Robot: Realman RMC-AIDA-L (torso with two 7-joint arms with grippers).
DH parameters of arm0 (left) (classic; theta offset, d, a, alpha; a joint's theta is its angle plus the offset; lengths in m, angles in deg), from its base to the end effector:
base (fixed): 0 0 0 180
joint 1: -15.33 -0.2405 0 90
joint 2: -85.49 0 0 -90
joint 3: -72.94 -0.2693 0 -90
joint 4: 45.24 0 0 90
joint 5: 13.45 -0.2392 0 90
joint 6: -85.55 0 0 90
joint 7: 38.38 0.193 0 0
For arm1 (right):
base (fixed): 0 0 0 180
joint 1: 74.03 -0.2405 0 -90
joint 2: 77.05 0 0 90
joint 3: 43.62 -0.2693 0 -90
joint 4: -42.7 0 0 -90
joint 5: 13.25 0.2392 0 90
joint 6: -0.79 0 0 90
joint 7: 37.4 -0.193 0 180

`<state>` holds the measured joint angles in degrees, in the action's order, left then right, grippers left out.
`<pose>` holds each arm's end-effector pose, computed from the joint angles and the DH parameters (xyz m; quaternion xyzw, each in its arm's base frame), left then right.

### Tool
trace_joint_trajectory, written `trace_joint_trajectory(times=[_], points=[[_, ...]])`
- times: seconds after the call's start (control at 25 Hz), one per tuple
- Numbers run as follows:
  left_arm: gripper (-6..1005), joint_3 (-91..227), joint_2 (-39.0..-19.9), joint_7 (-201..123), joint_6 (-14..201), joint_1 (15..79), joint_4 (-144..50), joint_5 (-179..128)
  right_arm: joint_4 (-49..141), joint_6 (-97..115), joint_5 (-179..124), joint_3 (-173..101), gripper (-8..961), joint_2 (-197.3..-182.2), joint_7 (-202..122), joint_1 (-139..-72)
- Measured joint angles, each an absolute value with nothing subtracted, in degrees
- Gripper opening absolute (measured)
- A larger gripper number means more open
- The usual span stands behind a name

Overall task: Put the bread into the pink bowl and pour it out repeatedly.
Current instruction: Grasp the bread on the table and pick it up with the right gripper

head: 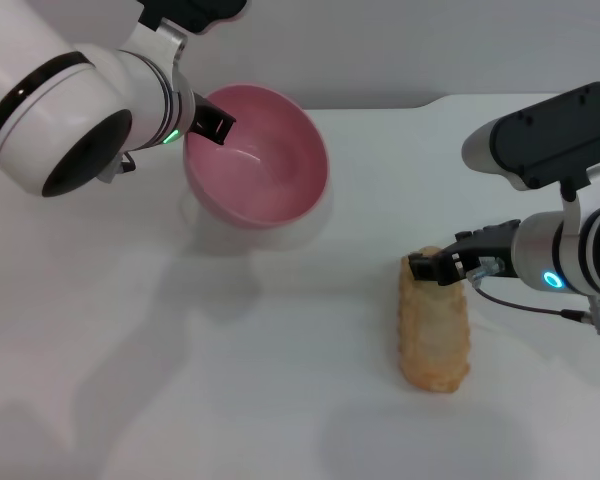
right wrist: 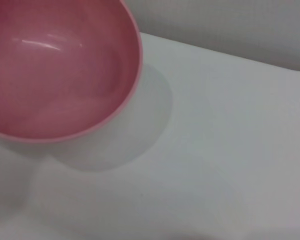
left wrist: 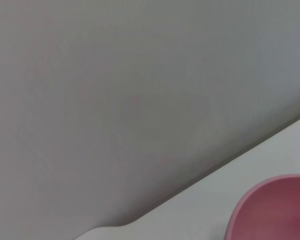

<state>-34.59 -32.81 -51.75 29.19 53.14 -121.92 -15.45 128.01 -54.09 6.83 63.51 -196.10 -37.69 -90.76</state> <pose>-0.1434 0.4753 -0.0739 -0.8281 -0.2653 0.0952 0.4847 0.2148 0.3841 -0.1080 -0.8491 0.3993 -0.0569 0.3412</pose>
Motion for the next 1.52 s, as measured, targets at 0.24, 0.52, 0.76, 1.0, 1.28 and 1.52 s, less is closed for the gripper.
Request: trace_joint_trajectory(times=[0.24,0.52,0.76,1.0,1.28,1.52], points=[[42,-34.4,-32.83,-50.8,29.3,53.3,-121.6,-15.3,125.4,-51.7,7.6,64.8,639,-196.2,-38.1,-91.5],[42,-34.4,-32.9,-50.5,29.3,53.3,-121.6,-15.3,118.6,-48.5,10.1,65.5,600,-196.23,-38.2,-94.3],[43,-34.3,-32.88,-50.0,29.3,53.4,-121.8,-15.3,117.7,-49.9,9.6,67.3,568,-196.04,-38.2,-95.7],[43,-34.2,-32.93,-49.6,29.6,53.4,-122.1,-15.3,120.6,-51.4,5.8,68.7,535,-196.06,-37.6,-95.2],[43,-34.2,-32.9,-49.6,30.4,53.6,-121.8,-15.3,125.2,-51.8,3.8,66.3,465,-195.89,-37.6,-93.3],[43,-34.2,-32.95,-49.5,31.8,53.7,-121.3,-13.6,132.9,-51.0,0.1,64.7,420,-196.05,-37.9,-91.3]])
